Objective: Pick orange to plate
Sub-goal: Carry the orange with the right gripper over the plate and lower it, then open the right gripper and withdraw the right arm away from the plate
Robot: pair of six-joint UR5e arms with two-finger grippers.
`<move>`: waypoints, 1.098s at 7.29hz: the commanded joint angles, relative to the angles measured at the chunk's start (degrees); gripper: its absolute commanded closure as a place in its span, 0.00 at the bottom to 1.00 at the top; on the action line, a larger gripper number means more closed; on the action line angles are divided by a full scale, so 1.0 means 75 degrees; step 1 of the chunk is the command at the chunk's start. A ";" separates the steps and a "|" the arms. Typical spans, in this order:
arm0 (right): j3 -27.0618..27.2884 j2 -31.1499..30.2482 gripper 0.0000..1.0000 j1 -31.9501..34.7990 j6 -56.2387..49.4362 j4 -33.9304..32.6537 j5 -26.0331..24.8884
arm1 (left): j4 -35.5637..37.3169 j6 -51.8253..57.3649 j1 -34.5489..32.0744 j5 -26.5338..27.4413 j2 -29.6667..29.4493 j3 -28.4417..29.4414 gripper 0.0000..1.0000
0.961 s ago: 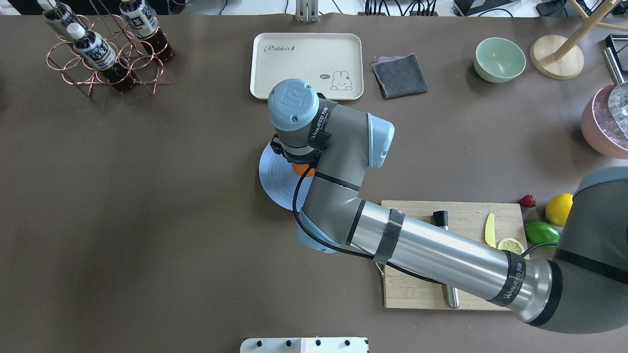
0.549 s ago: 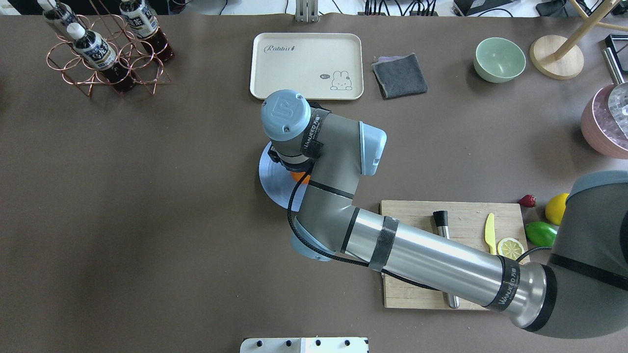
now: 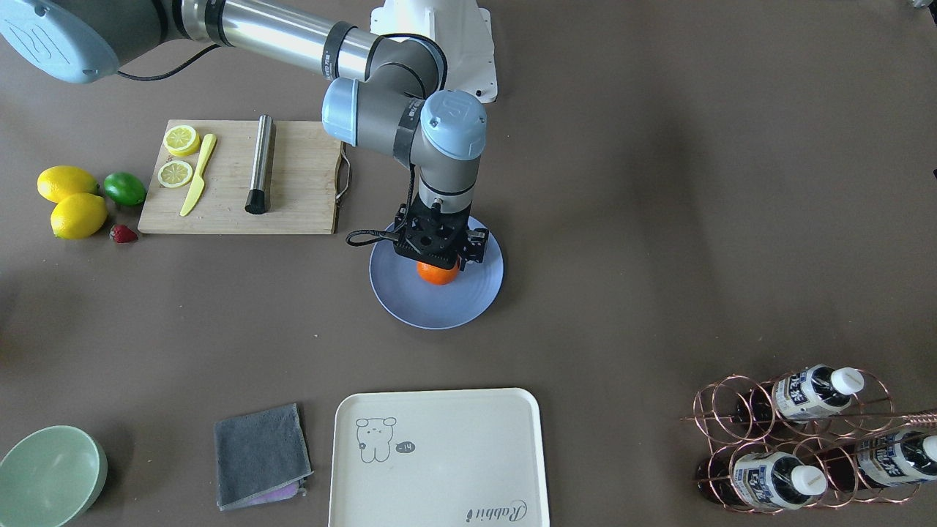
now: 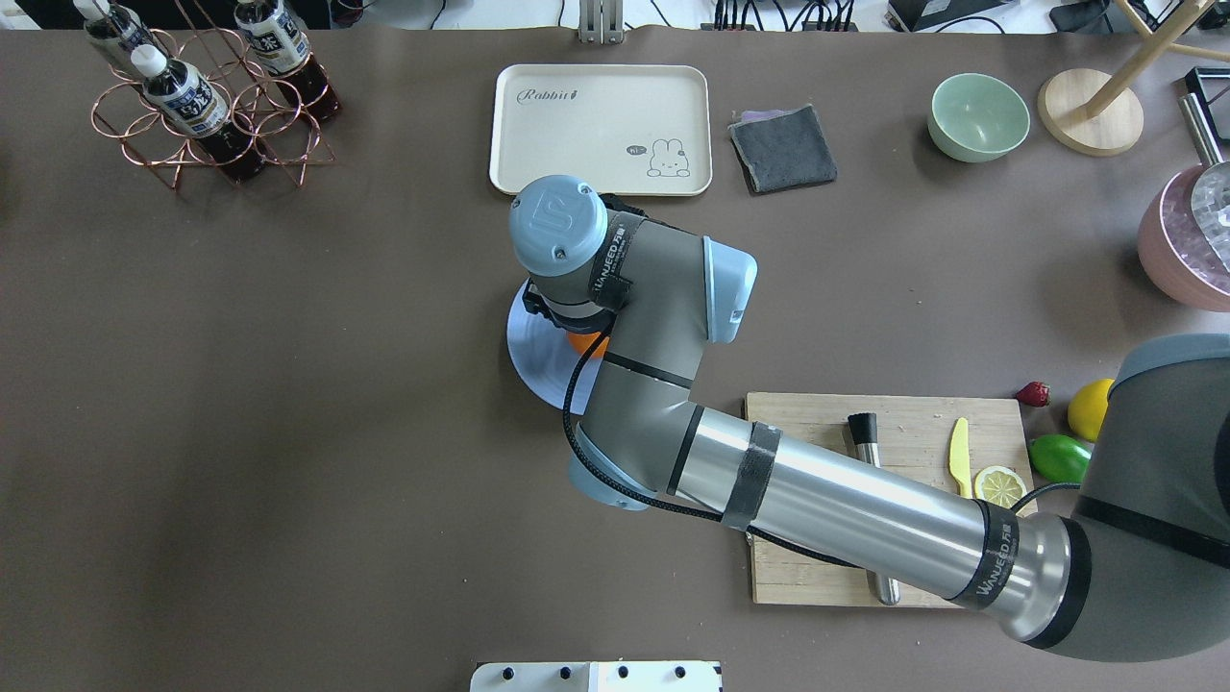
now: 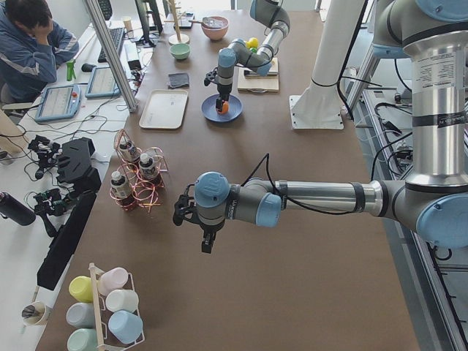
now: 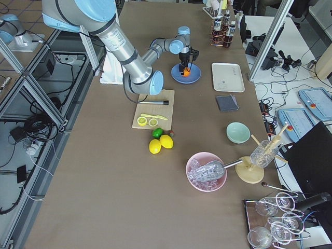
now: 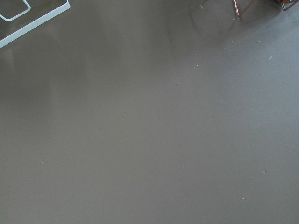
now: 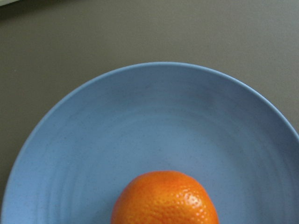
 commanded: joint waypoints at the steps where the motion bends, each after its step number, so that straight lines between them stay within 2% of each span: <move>1: 0.0339 -0.0023 0.00 0.0660 -0.0686 -0.0323 0.0610 | 0.0585 0.0000 -0.0008 0.0002 0.0100 -0.0008 0.01; 3: 0.1192 -0.0639 0.00 0.1957 -0.2275 -0.0992 0.1721 | 0.0637 0.0000 -0.0019 0.0002 0.0123 0.0027 0.01; 5: 0.2373 -0.2346 0.00 0.3283 -0.4523 -0.1146 0.2254 | 0.0649 0.0000 -0.0019 0.0002 0.0123 0.0085 0.01; 6: 0.3052 -0.3237 0.00 0.3997 -0.6020 -0.1541 0.2394 | 0.0649 0.0000 -0.0019 0.0002 0.0123 0.0086 0.01; 7: 0.3512 -0.4023 0.00 0.4816 -0.7752 -0.1986 0.2558 | 0.0649 0.0000 -0.0019 0.0002 0.0123 0.0086 0.01; 8: 0.3609 -0.4762 0.00 0.5532 -0.9277 -0.2037 0.2815 | 0.0649 0.0000 -0.0008 0.0002 0.0123 0.0086 0.01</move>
